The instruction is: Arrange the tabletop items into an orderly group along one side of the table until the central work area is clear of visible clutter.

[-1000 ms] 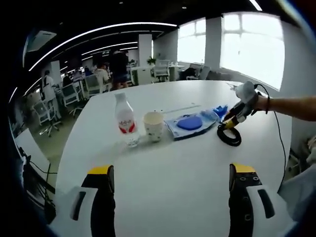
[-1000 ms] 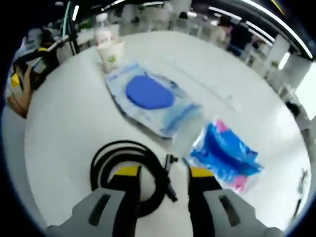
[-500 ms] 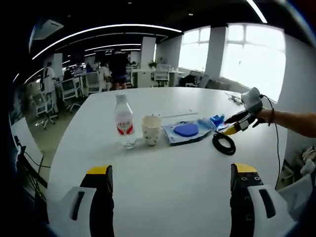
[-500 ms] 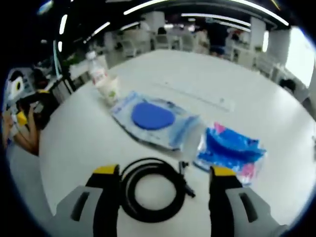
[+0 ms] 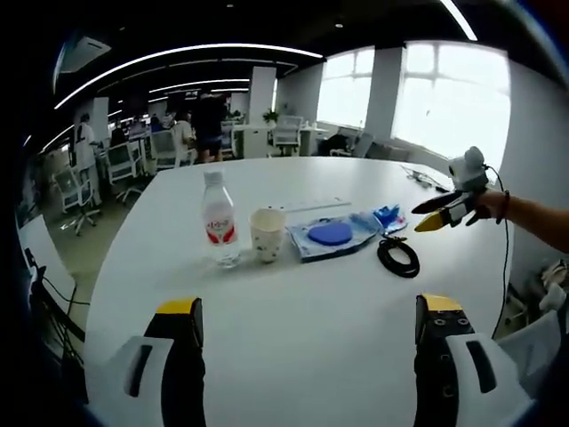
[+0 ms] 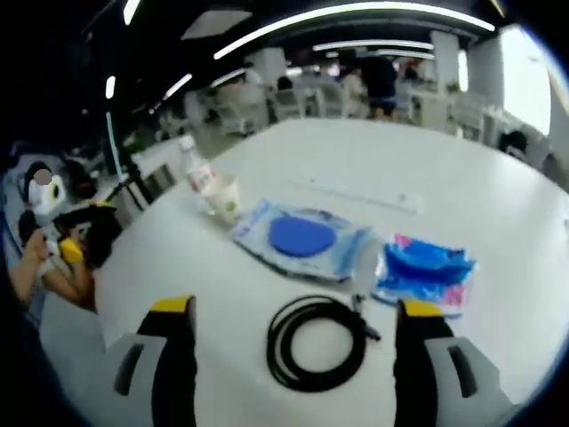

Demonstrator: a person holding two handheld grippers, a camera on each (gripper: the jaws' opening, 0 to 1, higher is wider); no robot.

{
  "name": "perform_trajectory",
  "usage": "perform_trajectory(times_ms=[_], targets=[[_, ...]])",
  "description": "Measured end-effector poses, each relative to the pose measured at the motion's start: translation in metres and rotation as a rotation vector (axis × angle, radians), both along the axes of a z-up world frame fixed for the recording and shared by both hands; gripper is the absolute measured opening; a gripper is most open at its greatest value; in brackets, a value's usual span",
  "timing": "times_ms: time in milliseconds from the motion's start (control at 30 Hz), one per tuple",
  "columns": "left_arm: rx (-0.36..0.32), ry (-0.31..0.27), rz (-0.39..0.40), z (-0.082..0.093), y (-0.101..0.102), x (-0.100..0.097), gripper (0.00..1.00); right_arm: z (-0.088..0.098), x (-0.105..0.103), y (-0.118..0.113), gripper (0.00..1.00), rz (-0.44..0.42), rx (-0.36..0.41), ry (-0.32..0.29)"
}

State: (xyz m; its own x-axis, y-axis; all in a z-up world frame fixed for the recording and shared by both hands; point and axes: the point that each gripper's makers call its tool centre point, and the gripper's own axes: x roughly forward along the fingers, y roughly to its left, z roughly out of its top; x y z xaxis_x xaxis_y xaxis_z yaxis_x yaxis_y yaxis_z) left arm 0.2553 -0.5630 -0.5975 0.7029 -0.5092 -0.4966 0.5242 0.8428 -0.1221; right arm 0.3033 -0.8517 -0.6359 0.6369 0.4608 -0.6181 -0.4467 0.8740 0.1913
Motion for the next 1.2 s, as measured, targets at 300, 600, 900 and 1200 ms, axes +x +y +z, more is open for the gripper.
perform_trajectory(times_ms=[300,600,900,1200], targets=[[0.001,0.007,-0.014,0.002,0.000,-0.006,1.00,0.020,-0.022,0.000,0.93,-0.015,0.019,-0.038],[0.015,-0.010,-0.025,0.012,0.000,-0.014,1.00,0.041,-0.049,0.001,0.93,-0.019,0.036,-0.076],[0.020,-0.028,-0.029,0.021,0.002,-0.023,1.00,0.053,-0.081,-0.001,0.93,-0.025,0.034,-0.091],[0.006,-0.019,-0.026,0.023,0.005,-0.034,1.00,0.059,-0.108,-0.004,0.95,-0.053,0.032,-0.106]])
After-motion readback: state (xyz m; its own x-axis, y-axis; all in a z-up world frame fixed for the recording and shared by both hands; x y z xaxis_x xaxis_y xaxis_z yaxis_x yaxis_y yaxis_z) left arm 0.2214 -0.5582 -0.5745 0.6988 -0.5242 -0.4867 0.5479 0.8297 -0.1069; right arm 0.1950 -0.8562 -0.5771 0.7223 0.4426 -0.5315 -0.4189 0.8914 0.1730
